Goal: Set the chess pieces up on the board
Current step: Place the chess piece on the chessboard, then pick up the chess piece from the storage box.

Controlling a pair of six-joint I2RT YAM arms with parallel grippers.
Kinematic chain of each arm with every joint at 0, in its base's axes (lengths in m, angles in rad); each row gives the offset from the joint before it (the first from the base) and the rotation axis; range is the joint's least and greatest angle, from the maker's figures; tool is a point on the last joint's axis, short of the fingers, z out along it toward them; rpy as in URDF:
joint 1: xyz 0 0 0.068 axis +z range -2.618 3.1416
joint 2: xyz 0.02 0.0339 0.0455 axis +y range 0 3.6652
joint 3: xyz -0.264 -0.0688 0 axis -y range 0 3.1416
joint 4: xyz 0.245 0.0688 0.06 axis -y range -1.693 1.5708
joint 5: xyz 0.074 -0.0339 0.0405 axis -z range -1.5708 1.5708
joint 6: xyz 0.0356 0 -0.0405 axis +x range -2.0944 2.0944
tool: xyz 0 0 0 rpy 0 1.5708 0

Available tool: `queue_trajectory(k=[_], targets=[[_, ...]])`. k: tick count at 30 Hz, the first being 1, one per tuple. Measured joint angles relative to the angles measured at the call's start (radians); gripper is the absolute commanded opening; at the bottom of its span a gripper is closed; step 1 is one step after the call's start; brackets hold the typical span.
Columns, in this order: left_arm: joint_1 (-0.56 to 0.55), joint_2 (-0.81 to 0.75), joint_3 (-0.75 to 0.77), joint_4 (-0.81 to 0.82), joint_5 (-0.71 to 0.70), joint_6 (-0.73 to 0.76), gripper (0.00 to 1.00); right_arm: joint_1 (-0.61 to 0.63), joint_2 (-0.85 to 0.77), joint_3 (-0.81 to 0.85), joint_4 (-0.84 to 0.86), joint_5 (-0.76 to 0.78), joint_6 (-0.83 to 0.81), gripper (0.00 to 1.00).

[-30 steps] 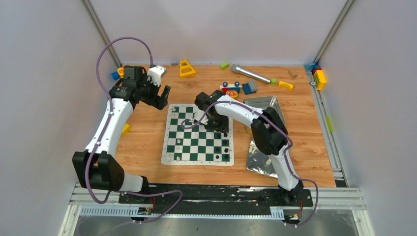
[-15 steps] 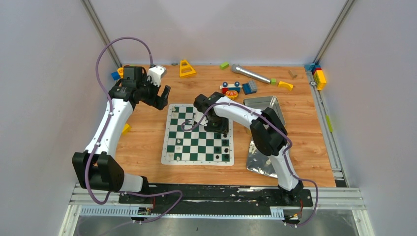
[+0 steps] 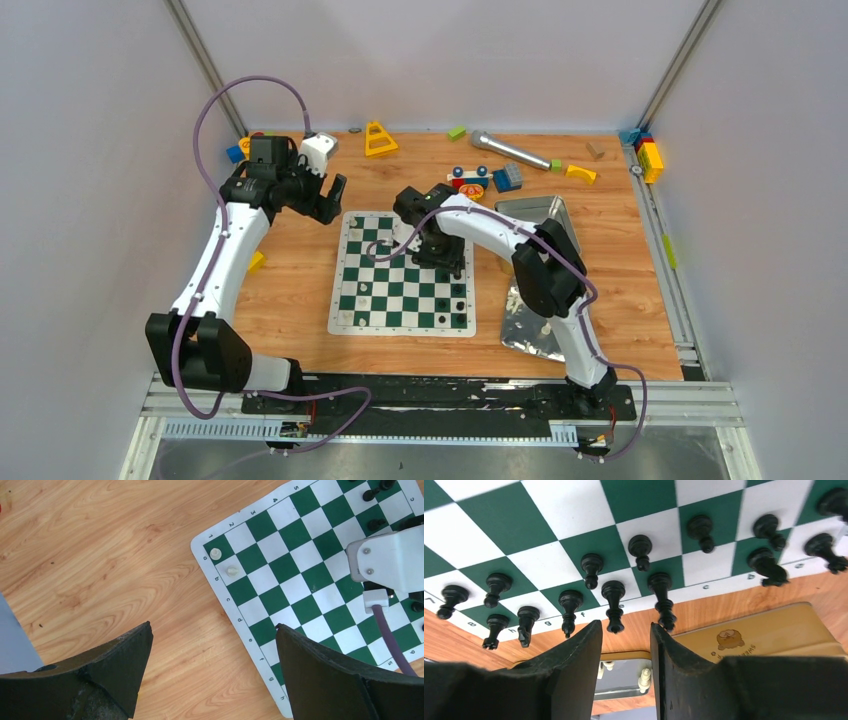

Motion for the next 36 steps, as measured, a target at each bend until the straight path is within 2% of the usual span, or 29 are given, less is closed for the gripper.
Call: queue_trajectory(k=[8,18,25,29,36], targets=[[0.0,-0.001,0.0,0.0,0.0,0.0,1.0,-0.084,-0.095,0.089,0.01,-0.108,0.072,0.5],[0.0,-0.001,0.0,0.0,0.001,0.0,1.0,-0.428,-0.203,0.091,0.11,-0.257,0.227,0.51],[0.0,0.009,0.0,0.001,0.008,0.0,1.0,-0.628,-0.209,0.001,0.225,-0.327,0.294,0.46],[0.0,0.022,0.0,0.002,0.02,0.0,1.0,-0.69,-0.202,-0.061,0.29,-0.374,0.317,0.44],[0.0,0.054,0.0,0.016,0.091,0.015,1.0,-0.711,-0.148,-0.134,0.402,-0.513,0.327,0.42]])
